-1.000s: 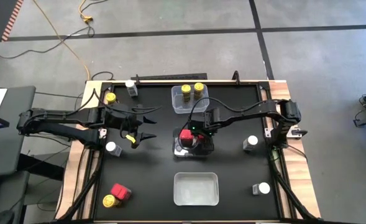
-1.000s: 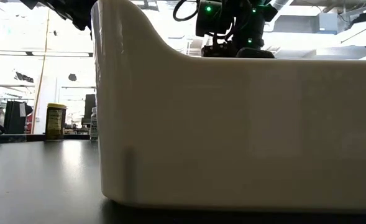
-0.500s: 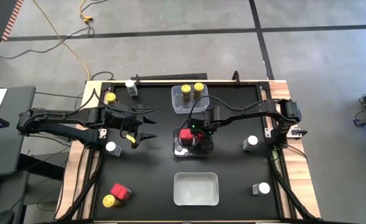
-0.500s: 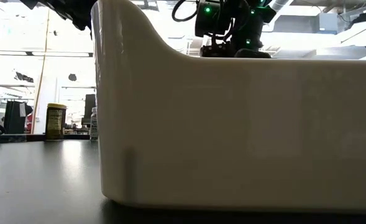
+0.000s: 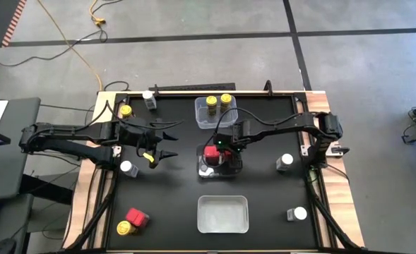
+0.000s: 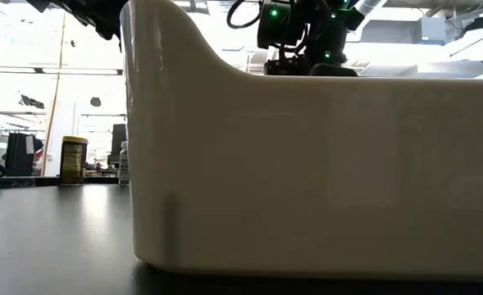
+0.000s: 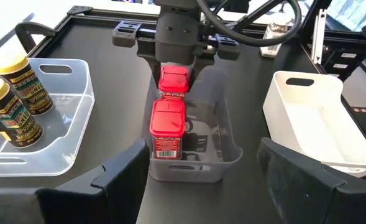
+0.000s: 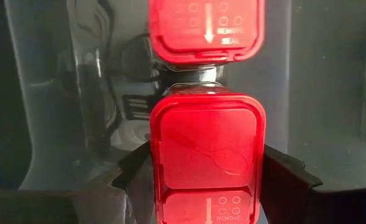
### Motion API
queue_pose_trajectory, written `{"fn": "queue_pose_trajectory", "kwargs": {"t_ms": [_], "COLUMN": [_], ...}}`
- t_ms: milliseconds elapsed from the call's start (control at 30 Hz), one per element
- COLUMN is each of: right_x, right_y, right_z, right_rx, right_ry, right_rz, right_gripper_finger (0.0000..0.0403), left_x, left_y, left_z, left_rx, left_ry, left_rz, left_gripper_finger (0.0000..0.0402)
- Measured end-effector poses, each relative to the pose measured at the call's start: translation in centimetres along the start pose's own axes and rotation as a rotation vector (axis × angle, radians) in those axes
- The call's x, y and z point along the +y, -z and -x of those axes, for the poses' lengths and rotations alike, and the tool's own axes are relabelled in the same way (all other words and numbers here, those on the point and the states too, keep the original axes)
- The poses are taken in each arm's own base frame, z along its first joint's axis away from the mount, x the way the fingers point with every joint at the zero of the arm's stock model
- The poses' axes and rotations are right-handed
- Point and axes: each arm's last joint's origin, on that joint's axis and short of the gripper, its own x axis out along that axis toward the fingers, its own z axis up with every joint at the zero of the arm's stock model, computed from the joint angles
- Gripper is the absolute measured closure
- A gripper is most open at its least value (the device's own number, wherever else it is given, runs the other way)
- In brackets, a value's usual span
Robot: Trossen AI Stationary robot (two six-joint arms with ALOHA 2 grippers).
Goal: Sort spices by type
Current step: Put the right red seasoning can into the black bin
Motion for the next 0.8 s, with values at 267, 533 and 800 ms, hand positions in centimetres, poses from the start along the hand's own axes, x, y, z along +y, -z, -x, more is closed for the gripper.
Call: {"fn": "queue_pose_trajectory", "kwargs": {"t_ms": [267,533,800], "right_x": [0.36,-0.22,-0.18], "right_y": [-0.03,-0.17,-0.33], "right_z": [0.02,0.01,0.01], "right_rx": [-0.003,-0.021,-0.037], "right_ry": [-0.029,-0.023,-0.023], "right_rz": [0.007,-0.008,-0.004], "right_gripper_finger": [0.0154,0.0154,0.0154], "left_x": [0.00,0.00,0.00], "left_y": [0.00,0.00,0.00], "left_z": [-0.01,-0.01,-0.01], "left_rx": [0.000,0.000,0.000], "left_ry": [0.000,0.000,-0.001], "left_rz": [0.000,0.000,0.000], "left_gripper_finger": [0.0116,0.0116,0.0116]}}
